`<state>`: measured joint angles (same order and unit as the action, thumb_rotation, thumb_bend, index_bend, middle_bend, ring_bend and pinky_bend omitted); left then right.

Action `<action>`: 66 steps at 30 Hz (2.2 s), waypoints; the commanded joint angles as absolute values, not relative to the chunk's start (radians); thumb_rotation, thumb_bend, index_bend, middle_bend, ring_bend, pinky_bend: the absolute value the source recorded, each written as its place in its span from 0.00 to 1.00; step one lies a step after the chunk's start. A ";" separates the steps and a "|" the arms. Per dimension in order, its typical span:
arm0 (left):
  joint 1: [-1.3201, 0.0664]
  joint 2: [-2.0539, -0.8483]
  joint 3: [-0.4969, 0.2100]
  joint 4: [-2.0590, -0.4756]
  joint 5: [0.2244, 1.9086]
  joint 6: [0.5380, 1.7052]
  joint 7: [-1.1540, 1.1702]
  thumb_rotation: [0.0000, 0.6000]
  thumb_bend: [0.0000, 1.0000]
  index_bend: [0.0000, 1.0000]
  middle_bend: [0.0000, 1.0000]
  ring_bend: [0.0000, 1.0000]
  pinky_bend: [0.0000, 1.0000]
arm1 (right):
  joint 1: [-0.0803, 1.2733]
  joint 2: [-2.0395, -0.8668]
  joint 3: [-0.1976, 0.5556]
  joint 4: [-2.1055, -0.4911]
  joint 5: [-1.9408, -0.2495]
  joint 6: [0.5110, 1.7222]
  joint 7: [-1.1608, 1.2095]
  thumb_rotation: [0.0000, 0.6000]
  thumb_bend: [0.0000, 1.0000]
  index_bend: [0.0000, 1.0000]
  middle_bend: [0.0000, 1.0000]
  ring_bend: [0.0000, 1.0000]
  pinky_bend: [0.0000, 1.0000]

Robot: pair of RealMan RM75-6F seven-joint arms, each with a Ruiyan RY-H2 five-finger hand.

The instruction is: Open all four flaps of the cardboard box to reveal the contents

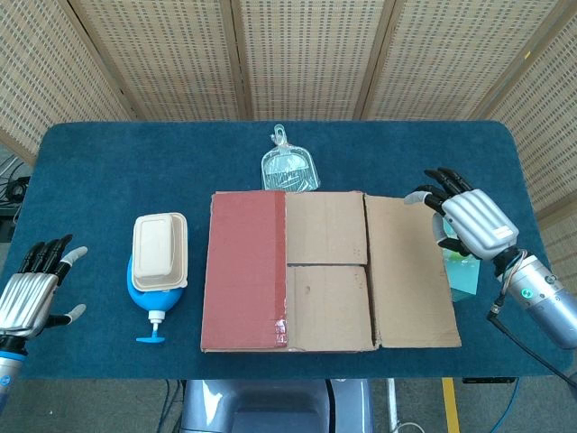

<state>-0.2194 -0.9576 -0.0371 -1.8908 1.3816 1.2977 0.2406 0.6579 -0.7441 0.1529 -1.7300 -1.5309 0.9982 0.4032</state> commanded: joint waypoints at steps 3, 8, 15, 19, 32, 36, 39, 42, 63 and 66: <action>-0.273 -0.909 -0.051 -1.878 1.461 1.252 0.182 1.00 0.22 0.06 0.00 0.00 0.00 | 0.613 -0.768 0.145 -1.741 -1.512 1.051 0.344 1.00 0.87 0.10 0.10 0.00 0.00; -0.353 -0.858 -0.071 -1.872 1.523 1.165 0.080 1.00 0.28 0.03 0.00 0.00 0.00 | 0.561 -0.800 0.132 -1.753 -1.468 1.097 0.239 1.00 0.87 0.03 0.02 0.00 0.00; -0.494 -0.805 -0.109 -1.861 1.605 1.025 -0.051 1.00 0.71 0.02 0.00 0.00 0.00 | 0.494 -0.825 0.124 -1.764 -1.415 1.166 0.139 1.00 0.88 0.01 0.00 0.00 0.00; -0.591 -0.786 -0.129 -1.857 1.650 0.930 -0.138 1.00 0.86 0.02 0.00 0.00 0.00 | 0.460 -0.831 0.120 -1.772 -1.399 1.198 0.113 1.00 0.88 0.00 0.00 0.00 0.00; -0.958 -0.860 -0.185 -1.808 1.739 0.606 -0.345 1.00 1.00 0.02 0.00 0.00 0.00 | 0.376 -0.833 0.102 -1.776 -1.411 1.267 0.095 1.00 0.88 0.00 0.00 0.00 0.00; -1.033 -0.903 -0.204 -1.791 1.714 0.558 -0.360 1.00 1.00 0.06 0.00 0.00 0.00 | 0.365 -0.826 0.104 -1.780 -1.415 1.270 0.099 1.00 0.88 0.00 0.00 0.00 0.00; -1.073 -0.928 -0.215 -1.784 1.694 0.531 -0.357 1.00 1.00 0.08 0.00 0.00 0.00 | 0.360 -0.819 0.105 -1.783 -1.416 1.269 0.101 1.00 0.88 0.00 0.00 0.00 0.00; -1.119 -0.957 -0.226 -1.774 1.667 0.494 -0.338 1.00 1.00 0.11 0.03 0.00 0.00 | 0.356 -0.812 0.109 -1.784 -1.420 1.271 0.108 1.00 0.88 0.00 0.00 0.00 0.00; -1.266 -1.138 -0.225 -1.708 1.454 0.369 -0.142 1.00 1.00 0.24 0.19 0.04 0.00 | 0.319 -0.796 0.116 -1.758 -1.437 1.286 0.169 1.00 0.88 0.00 0.00 0.00 0.00; -1.268 -1.140 -0.218 -1.705 1.428 0.374 -0.115 1.00 1.00 0.26 0.23 0.07 0.00 | 0.316 -0.794 0.118 -1.754 -1.437 1.285 0.176 1.00 0.88 0.00 0.00 0.00 0.00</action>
<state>-1.2661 -1.1382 -0.2219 -1.7074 1.4365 0.3721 -0.1234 0.3162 -0.7948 0.1175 -1.7545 -1.4370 1.2857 0.1748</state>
